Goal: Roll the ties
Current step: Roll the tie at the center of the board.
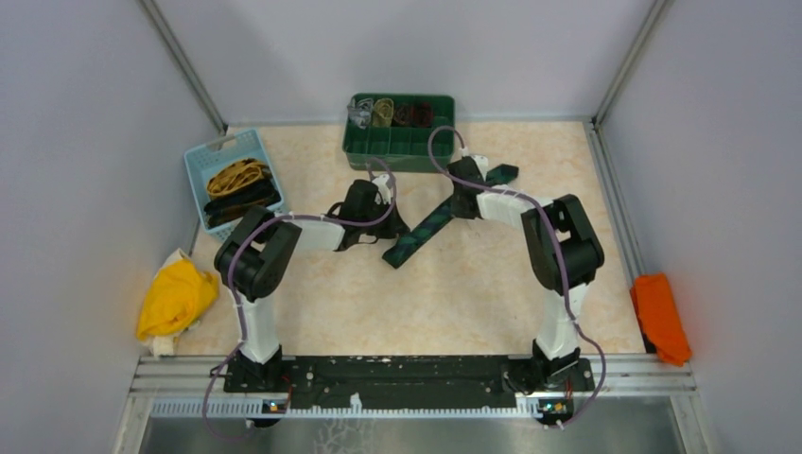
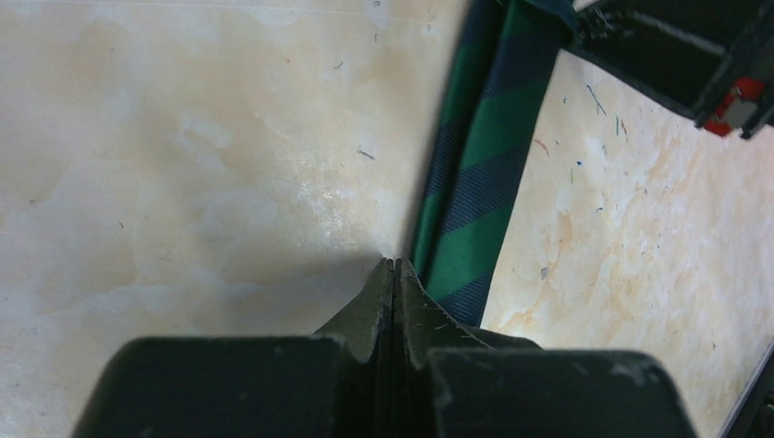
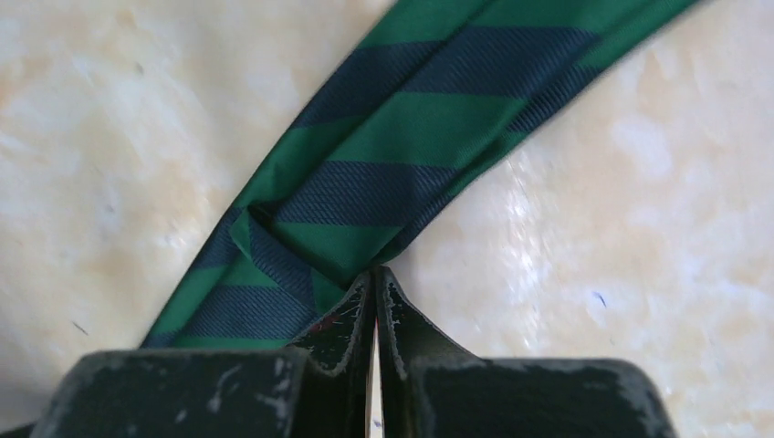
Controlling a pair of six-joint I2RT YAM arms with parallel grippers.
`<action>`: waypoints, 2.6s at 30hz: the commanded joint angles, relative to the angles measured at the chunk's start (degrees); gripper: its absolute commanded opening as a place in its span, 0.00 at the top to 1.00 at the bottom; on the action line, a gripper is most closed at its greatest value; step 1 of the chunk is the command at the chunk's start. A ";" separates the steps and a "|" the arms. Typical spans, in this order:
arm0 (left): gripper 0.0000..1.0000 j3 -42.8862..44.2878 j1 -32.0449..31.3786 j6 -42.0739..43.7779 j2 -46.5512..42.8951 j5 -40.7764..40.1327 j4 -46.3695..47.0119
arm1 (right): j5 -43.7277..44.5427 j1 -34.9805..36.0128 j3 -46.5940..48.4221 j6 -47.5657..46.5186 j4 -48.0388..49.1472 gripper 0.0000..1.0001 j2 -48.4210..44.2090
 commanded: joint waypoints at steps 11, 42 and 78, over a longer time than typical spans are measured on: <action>1.00 -4.90 0.63 1.36 -0.57 -12.59 -12.55 | -4.47 8.42 -11.13 -6.26 -4.65 1.00 -8.17; 1.00 -29.02 -4.95 -12.27 -25.40 -6.52 -10.25 | -11.72 15.07 4.87 -11.27 -2.93 1.00 -1.80; 1.00 -20.31 -3.93 -12.16 -32.87 -30.81 -29.26 | 0.79 21.94 -0.97 -8.25 -9.29 1.00 -14.75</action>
